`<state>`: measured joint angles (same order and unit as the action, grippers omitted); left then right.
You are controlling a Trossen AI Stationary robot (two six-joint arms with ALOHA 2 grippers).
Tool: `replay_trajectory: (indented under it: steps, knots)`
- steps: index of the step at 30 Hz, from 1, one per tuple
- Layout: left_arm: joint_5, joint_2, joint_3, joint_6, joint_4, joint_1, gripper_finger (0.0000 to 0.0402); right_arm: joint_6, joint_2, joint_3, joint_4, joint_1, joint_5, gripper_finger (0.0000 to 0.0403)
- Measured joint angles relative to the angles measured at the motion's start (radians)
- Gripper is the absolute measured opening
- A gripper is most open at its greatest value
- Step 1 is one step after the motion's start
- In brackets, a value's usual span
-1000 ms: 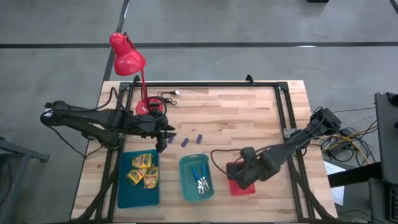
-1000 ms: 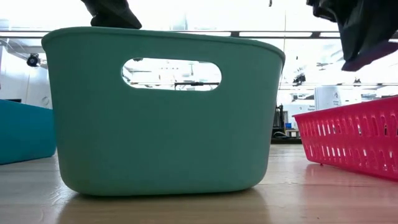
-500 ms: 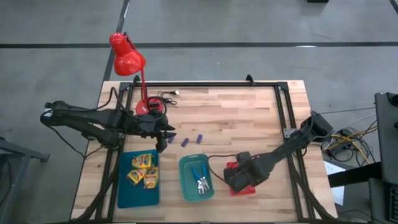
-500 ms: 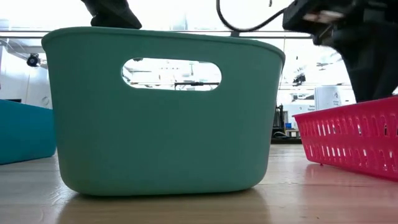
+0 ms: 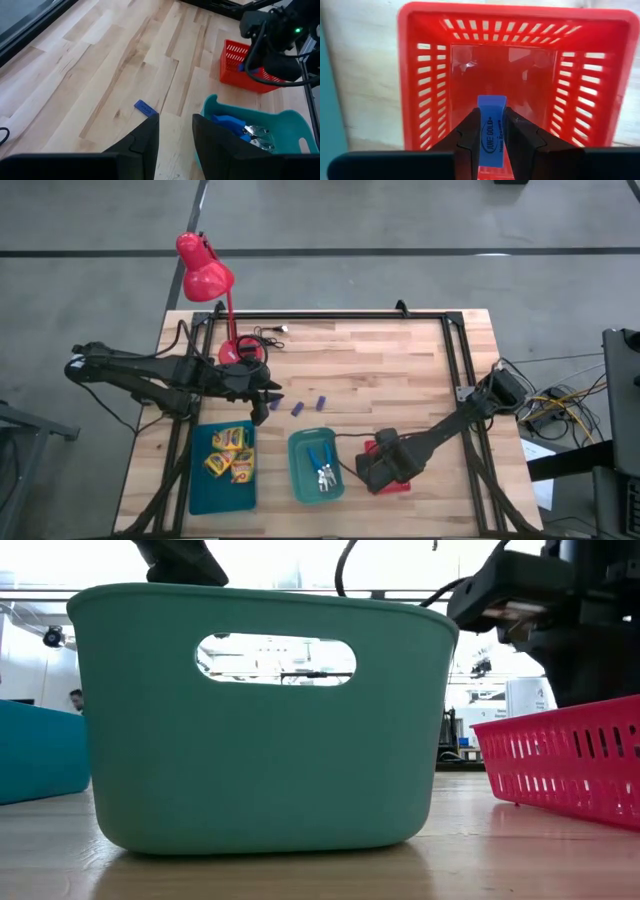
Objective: Pick & Place School Supplies
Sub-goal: Put the purple eraser into the red bin
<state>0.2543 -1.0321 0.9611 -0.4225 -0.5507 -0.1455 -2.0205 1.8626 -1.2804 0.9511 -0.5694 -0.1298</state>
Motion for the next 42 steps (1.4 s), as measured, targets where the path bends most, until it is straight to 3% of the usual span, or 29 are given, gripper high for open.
replay_trajectory:
  steps: [8, 14, 24, 29, 38, 42]
  knots:
    - [0.0, 0.0, 0.0, 0.0, 0.0, 0.0, 0.0122, -0.007, -0.001, 0.087, -0.156, 0.0, 0.003, 0.0068]
    - [0.001, 0.0, 0.0, 0.0, -0.001, 0.0, 0.0122, 0.0, -0.001, 0.08, -0.156, 0.0, -0.001, 0.0071]
    - [0.008, 0.0, 0.0, 0.0, -0.002, 0.0, 0.0122, 0.008, -0.007, 0.078, -0.147, 0.0, -0.027, 0.0151]
    - [0.008, 0.0, 0.0, 0.0, -0.002, 0.0, 0.0122, 0.013, -0.024, 0.078, -0.128, 0.0, -0.034, 0.0172]
    - [0.007, 0.0, 0.0, 0.0, -0.003, 0.0, 0.0122, 0.086, -0.217, 0.078, -0.021, -0.002, -0.176, 0.0165]
    - [0.007, 0.0, 0.0, 0.0, -0.006, 0.0, 0.0122, 0.209, -0.318, 0.089, 0.028, -0.002, -0.319, 0.0158]
